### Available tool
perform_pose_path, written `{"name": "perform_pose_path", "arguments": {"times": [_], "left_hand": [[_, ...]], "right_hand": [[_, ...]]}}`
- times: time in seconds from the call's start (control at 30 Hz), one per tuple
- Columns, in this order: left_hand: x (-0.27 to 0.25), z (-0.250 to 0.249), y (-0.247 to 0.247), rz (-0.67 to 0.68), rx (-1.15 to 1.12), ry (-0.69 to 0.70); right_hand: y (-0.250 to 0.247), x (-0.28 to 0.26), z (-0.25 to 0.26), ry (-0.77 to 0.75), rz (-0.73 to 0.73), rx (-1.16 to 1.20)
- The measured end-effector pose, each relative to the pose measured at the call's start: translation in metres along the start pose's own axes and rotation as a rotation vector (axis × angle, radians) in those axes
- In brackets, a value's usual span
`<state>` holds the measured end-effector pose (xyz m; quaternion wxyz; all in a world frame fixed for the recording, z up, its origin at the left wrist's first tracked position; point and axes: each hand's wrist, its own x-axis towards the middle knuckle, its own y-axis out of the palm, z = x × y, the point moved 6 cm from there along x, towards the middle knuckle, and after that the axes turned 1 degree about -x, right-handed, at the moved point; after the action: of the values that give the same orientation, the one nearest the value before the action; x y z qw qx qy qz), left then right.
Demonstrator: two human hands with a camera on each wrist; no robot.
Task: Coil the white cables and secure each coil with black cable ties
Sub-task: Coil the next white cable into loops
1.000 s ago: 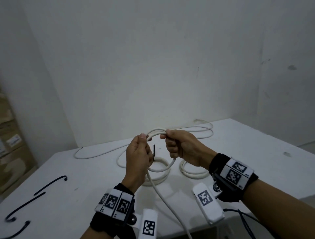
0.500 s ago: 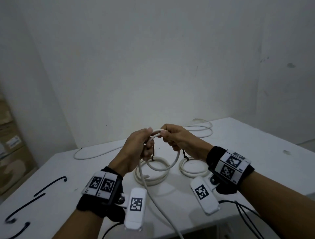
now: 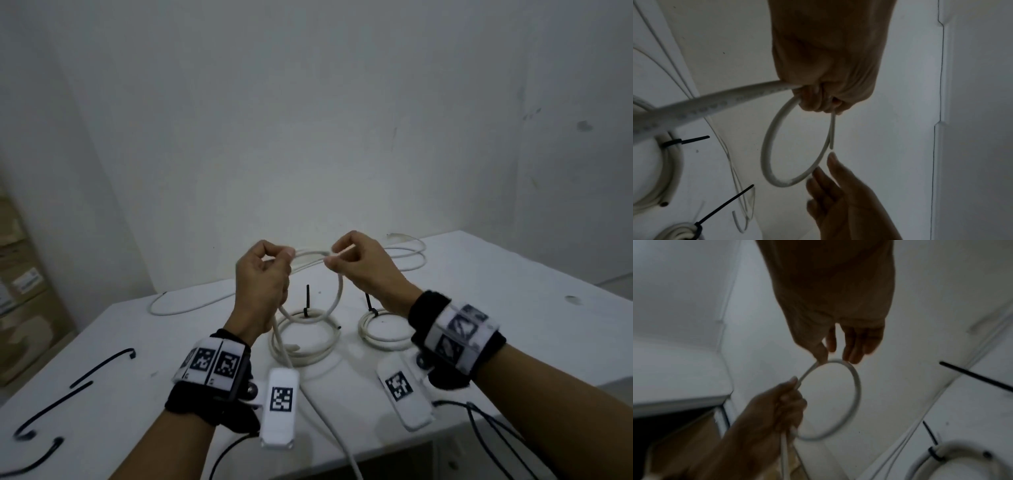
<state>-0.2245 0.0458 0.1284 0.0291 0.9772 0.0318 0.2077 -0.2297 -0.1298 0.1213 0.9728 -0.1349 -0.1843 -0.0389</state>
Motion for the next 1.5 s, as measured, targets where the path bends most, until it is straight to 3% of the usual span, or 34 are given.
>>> {"name": "perform_pose_path", "arguments": {"times": [0.07, 0.13, 0.2, 0.27, 0.4, 0.53, 0.7, 0.8, 0.9, 1.03, 1.1, 1.27, 1.5], "left_hand": [[0.004, -0.002, -0.006, -0.077, -0.084, 0.014], [0.007, -0.004, -0.01, -0.135, -0.15, 0.021], [0.009, -0.005, -0.011, -0.169, -0.21, 0.016], [0.008, -0.005, -0.009, -0.177, -0.26, 0.001], [0.003, -0.007, -0.011, -0.188, -0.299, -0.012], [-0.001, -0.008, -0.022, -0.216, -0.343, -0.04], [-0.011, 0.001, -0.025, -0.181, -0.361, -0.146], [-0.017, 0.007, -0.022, -0.154, -0.397, -0.22], [-0.022, 0.01, -0.018, -0.118, -0.393, -0.271], [-0.031, 0.014, -0.005, -0.039, -0.364, -0.302], [-0.033, 0.014, -0.001, -0.013, -0.345, -0.303], [-0.036, 0.013, 0.001, 0.024, -0.326, -0.289], [-0.039, 0.013, 0.012, 0.095, -0.265, -0.207]], "right_hand": [[0.0, -0.024, 0.003, -0.028, -0.11, -0.114], [0.023, -0.059, -0.003, 0.07, 0.087, -0.063], [0.051, -0.095, -0.016, 0.298, 0.334, 0.062], [0.069, -0.111, -0.03, 0.517, 0.389, 0.282], [0.072, -0.101, -0.043, 0.723, 0.012, 0.884], [0.043, -0.078, -0.039, 0.622, -0.42, 1.197], [0.017, -0.056, -0.037, 0.594, -0.545, 1.325], [0.003, -0.045, -0.032, 0.62, -0.486, 1.252], [-0.006, -0.036, -0.019, 0.591, -0.3, 0.977], [-0.013, -0.023, 0.0, 0.383, -0.091, 0.407], [-0.015, -0.022, 0.01, 0.271, -0.045, 0.237], [-0.026, -0.025, 0.019, 0.098, -0.047, 0.106], [-0.008, -0.027, 0.013, -0.002, 0.055, 0.018]]}}
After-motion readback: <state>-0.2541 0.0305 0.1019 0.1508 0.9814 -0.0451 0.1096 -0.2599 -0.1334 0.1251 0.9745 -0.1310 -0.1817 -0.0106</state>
